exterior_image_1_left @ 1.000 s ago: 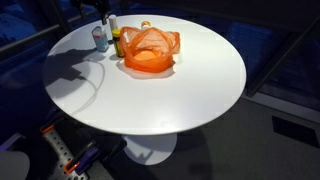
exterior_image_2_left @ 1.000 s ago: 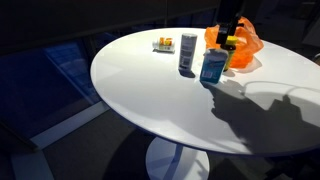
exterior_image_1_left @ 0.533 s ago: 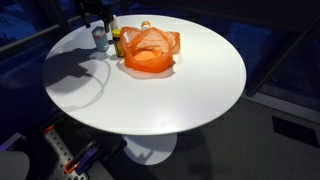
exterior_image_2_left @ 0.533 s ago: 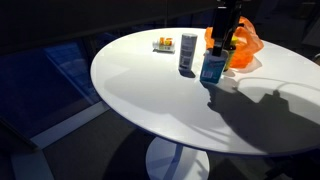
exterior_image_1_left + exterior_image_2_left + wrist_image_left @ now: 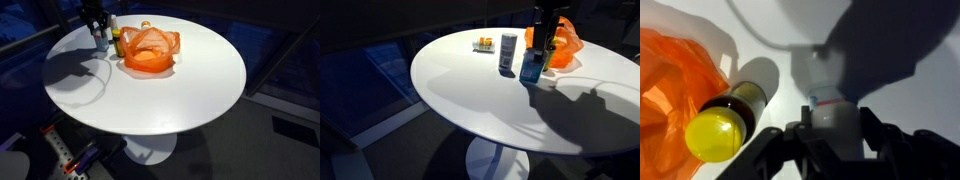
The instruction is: Pick up the mentos container from the table and put it in the orange plastic bag
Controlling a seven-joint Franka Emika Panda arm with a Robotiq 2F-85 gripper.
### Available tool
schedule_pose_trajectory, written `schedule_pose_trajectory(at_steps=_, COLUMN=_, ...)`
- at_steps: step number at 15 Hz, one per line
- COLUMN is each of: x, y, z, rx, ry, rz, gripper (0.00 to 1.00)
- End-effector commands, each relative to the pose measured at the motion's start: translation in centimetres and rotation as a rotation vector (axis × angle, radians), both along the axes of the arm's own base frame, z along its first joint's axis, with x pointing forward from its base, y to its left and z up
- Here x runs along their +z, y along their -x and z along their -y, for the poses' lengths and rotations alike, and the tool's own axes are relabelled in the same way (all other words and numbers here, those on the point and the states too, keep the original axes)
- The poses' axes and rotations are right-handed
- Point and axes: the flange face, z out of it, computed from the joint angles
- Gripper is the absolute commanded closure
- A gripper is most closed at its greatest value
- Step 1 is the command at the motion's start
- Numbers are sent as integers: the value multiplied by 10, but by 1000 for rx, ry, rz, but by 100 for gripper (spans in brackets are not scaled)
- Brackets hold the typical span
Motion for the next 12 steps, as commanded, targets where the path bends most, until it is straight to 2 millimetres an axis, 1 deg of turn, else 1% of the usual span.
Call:
schedule_pose_trajectory(at_steps=1, x=11, y=-8, z=2, rx=10, ry=-5, rz=21, gripper=77)
schedule_pose_trajectory(at_steps=3, x=26, y=-9, z=4, rx=4, ry=-10, rz=39, gripper=78)
schedule_pose_trajectory(at_steps=6, x=62, y=-14, z=11, rx=-21, ry=-31, rz=83, gripper=78)
schedule_pose_trajectory(at_steps=9, x=101, y=-19, z=27, rx=-54, ry=-44, rz=126, gripper=78)
schedule_pose_trajectory(at_steps=12, x=137, y=-24, z=49, rx=-109, ry=-31, rz=167, gripper=78)
